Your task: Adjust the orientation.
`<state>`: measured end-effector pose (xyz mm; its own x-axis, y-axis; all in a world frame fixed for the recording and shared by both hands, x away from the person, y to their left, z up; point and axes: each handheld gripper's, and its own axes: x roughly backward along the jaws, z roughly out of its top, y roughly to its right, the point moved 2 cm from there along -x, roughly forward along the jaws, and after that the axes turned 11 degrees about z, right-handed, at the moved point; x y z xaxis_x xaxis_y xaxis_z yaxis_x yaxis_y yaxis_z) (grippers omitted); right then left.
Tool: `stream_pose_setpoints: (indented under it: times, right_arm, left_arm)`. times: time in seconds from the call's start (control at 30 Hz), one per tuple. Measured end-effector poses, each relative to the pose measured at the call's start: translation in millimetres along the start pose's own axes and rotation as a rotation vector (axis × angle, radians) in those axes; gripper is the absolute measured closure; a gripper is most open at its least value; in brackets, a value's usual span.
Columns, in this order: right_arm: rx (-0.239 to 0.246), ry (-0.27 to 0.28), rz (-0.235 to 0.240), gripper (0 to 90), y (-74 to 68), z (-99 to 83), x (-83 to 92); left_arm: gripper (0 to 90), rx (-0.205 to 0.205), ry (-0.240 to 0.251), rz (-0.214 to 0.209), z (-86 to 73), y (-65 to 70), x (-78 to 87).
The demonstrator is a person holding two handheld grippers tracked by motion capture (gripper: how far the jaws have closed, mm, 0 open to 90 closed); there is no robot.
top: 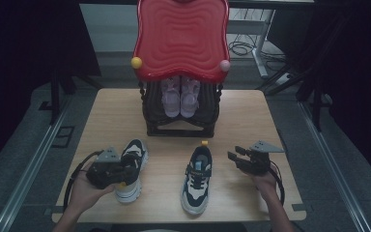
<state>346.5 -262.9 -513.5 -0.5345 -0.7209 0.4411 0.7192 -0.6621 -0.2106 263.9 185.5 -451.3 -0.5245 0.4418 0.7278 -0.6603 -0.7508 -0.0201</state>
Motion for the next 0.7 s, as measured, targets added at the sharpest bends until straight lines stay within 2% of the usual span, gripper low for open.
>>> stream_pose_setpoints:
  times: [0.07, 0.13, 0.23, 0.33, 0.5, 0.7]
  right_arm:
    - [0.000, 0.001, 0.000, 54.1, 0.3, 0.0, 0.3]
    - [0.001, 0.002, 0.000, 54.1, 0.4, 0.1, 0.5]
    - [0.001, 0.004, 0.001, 54.1, 0.1, 0.5, 1.2]
    - [-0.003, 0.006, 0.001, 54.1, 0.9, 0.5, 1.7]
    - [-0.006, 0.005, 0.001, 54.1, 1.4, 0.4, 1.5]
    - [-0.009, 0.014, 0.002, 54.1, 2.0, 0.8, 2.8]
  left_arm:
    - [89.7, -0.008, -0.012, 0.001, 0.2, 6.2, -4.2]
    - [89.7, -0.015, -0.033, 0.020, -0.8, 9.8, -10.0]
    - [89.8, -0.017, -0.055, 0.028, -2.4, 11.6, -15.7]
    - [89.8, -0.030, -0.089, 0.056, -6.8, 13.3, -22.3]
    - [89.9, -0.028, -0.083, 0.056, -8.3, 13.4, -21.1]
    - [89.9, -0.030, -0.098, 0.056, -11.3, 10.2, -17.4]
